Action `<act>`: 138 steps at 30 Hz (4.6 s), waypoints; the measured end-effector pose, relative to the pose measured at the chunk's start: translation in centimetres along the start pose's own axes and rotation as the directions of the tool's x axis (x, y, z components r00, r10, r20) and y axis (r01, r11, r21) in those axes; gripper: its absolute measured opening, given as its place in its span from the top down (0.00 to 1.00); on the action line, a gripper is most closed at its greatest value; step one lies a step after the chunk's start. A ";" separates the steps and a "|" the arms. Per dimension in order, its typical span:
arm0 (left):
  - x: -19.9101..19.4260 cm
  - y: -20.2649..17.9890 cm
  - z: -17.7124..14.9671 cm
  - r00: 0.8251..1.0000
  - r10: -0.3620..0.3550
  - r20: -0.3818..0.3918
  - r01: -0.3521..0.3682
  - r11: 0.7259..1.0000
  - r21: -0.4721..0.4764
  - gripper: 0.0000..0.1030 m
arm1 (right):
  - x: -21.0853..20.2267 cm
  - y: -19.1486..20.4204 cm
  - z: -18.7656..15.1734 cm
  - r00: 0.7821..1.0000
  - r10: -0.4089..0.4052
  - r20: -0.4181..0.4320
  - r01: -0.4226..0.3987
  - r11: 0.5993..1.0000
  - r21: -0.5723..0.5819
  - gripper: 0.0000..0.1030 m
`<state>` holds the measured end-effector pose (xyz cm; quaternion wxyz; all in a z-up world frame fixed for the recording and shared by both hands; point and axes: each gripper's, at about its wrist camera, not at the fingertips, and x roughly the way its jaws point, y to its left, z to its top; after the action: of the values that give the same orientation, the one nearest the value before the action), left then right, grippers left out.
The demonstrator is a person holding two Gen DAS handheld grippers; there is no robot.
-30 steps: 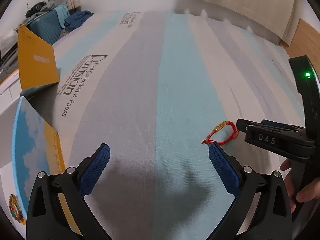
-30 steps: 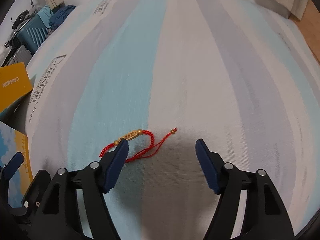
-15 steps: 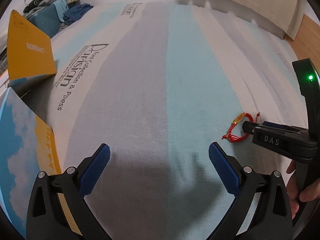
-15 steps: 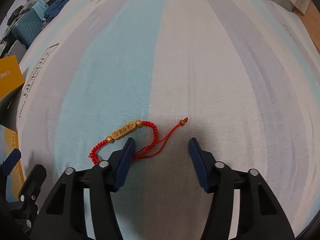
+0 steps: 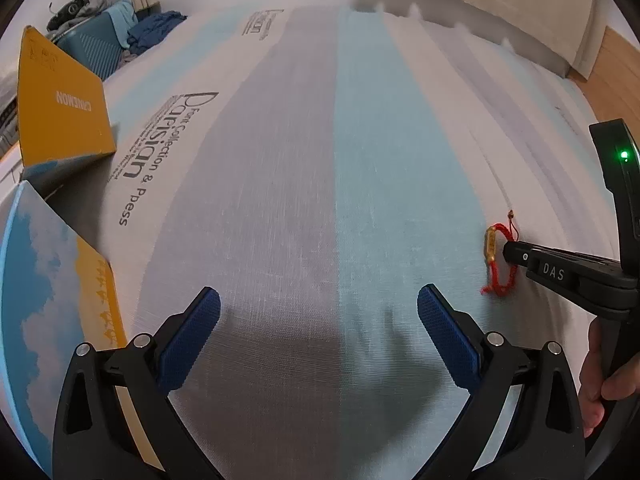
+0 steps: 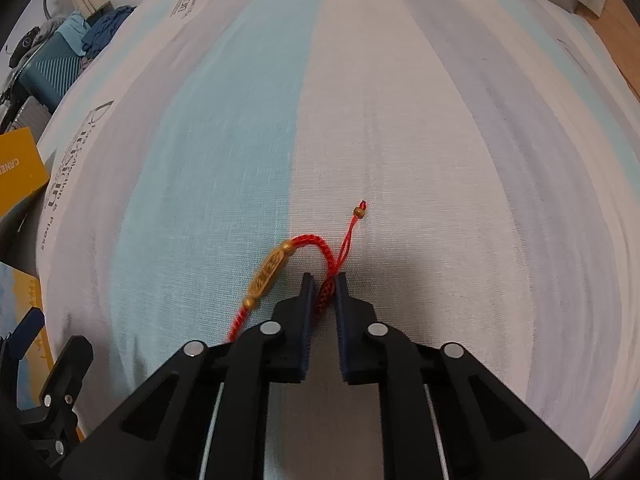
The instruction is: Organize jewelry
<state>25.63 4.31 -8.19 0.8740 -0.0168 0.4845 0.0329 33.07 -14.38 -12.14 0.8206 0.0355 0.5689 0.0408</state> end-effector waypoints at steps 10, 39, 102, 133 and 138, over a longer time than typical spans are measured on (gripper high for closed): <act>-1.0 -0.1 0.2 1.000 -0.001 0.009 0.001 1.000 -0.002 0.06 | -1.9 -0.1 0.1 0.999 0.004 0.042 -0.003 1.000 -0.003 0.95; -7.4 1.6 1.1 0.997 0.029 0.067 -0.026 0.998 -0.054 0.06 | -10.9 2.1 -1.3 0.982 0.025 0.187 -0.010 0.997 -0.079 0.95; -20.5 29.9 -11.6 0.944 0.329 -0.024 -0.311 0.863 -0.398 0.06 | -14.8 33.6 -15.1 0.951 0.306 0.050 -0.229 0.799 -0.556 0.36; -28.3 27.2 -21.2 0.934 0.354 0.050 -0.304 0.860 -0.411 0.06 | -24.3 28.4 -24.8 0.928 0.263 0.265 -0.104 0.863 -0.494 0.07; -28.5 26.6 -21.9 0.934 0.353 0.056 -0.303 0.865 -0.400 0.06 | -24.5 28.1 -25.4 0.929 0.254 0.268 -0.097 0.868 -0.487 0.07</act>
<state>-9.93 28.34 4.45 0.8641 -0.1030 0.4076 0.2768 -0.07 11.25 4.75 0.8797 -0.1037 0.3942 0.2450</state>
